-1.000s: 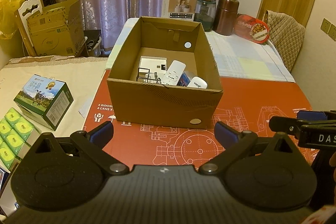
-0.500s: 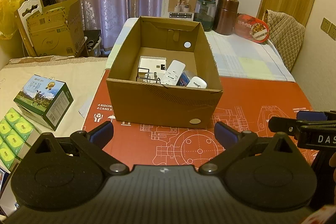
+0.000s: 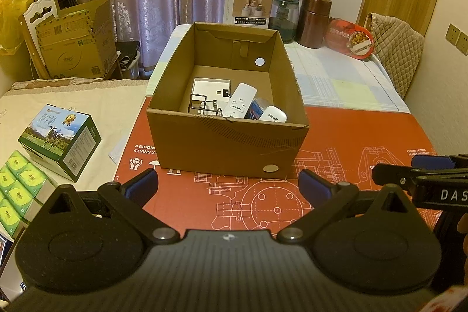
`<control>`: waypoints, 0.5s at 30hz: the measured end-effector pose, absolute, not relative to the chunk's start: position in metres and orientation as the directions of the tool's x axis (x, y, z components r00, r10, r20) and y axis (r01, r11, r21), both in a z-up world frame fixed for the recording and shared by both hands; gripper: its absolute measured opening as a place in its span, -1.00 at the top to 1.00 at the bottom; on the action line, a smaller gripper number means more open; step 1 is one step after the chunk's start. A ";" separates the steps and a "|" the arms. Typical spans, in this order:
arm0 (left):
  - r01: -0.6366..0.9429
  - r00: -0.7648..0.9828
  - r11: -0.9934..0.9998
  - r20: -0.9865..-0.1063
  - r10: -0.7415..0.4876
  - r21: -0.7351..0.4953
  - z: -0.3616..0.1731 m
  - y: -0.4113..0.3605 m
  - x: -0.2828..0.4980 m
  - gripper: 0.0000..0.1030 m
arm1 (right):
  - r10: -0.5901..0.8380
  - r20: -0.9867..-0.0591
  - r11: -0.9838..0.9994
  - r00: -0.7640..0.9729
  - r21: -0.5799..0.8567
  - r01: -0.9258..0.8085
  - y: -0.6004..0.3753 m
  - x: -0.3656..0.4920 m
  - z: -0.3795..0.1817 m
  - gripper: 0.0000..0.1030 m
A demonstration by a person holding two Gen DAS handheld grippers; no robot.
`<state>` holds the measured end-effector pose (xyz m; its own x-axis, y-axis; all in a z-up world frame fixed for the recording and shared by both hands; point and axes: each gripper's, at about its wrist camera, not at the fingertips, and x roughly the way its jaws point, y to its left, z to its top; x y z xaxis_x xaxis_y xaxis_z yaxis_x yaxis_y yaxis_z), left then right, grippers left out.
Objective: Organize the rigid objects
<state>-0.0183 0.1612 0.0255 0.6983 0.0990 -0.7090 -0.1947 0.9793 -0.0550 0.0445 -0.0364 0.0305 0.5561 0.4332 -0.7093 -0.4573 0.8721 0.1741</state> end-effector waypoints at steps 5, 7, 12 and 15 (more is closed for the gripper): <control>-0.195 0.699 0.979 -0.708 0.099 -0.056 0.025 0.160 -0.018 -0.96 | 0.433 -0.710 0.872 0.556 0.175 -0.456 -0.037 0.044 0.028 -0.56; -0.195 0.699 0.979 -0.708 0.099 -0.056 0.025 0.160 -0.018 -0.96 | 0.433 -0.711 0.873 0.555 0.175 -0.456 -0.037 0.043 0.027 -0.56; -0.193 0.698 0.980 -0.709 0.097 -0.056 0.025 0.159 -0.016 -0.96 | 0.432 -0.711 0.873 0.555 0.176 -0.455 -0.037 0.043 0.026 -0.56; -0.194 0.701 0.979 -0.707 0.096 -0.060 0.025 0.159 -0.017 -0.96 | 0.432 -0.711 0.873 0.555 0.175 -0.455 -0.038 0.043 0.026 -0.56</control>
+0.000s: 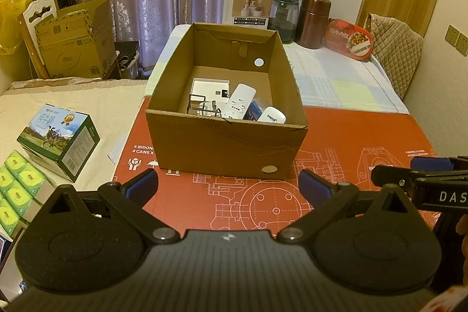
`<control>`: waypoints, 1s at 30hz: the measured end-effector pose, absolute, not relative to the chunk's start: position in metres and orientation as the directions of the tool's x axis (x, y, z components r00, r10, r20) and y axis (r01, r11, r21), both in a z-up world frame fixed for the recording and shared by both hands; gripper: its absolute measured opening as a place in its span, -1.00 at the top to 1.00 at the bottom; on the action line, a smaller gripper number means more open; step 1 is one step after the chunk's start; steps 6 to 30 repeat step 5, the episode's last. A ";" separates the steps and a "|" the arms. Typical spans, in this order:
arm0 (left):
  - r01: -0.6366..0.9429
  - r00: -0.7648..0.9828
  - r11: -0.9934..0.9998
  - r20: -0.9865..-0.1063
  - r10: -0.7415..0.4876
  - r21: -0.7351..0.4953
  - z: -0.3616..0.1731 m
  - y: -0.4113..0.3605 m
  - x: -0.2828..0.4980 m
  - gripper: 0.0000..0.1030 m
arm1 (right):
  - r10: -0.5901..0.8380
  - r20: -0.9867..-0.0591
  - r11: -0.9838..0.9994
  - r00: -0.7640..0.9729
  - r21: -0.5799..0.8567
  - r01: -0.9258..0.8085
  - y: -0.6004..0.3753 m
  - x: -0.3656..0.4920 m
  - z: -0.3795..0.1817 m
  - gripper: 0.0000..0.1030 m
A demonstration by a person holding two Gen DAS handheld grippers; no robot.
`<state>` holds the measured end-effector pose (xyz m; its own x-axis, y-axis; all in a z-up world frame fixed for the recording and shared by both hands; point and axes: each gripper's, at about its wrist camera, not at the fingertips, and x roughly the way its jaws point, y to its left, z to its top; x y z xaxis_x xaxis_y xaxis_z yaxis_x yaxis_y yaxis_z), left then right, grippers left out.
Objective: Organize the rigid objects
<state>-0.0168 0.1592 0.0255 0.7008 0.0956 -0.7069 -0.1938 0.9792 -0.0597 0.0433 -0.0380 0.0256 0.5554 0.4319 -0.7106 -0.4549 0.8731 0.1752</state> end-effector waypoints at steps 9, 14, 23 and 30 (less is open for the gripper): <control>-0.196 0.708 0.979 -0.699 0.098 -0.062 0.026 0.157 -0.015 -0.96 | 0.432 -0.711 0.873 0.555 0.175 -0.455 -0.038 0.043 0.026 -0.56; -0.196 0.708 0.979 -0.699 0.098 -0.062 0.026 0.157 -0.015 -0.96 | 0.432 -0.711 0.873 0.555 0.175 -0.455 -0.038 0.043 0.026 -0.56; -0.196 0.708 0.979 -0.699 0.098 -0.062 0.026 0.157 -0.015 -0.96 | 0.432 -0.711 0.873 0.555 0.175 -0.455 -0.038 0.043 0.026 -0.56; -0.196 0.708 0.979 -0.699 0.098 -0.062 0.026 0.157 -0.015 -0.96 | 0.432 -0.711 0.873 0.555 0.175 -0.455 -0.038 0.043 0.026 -0.56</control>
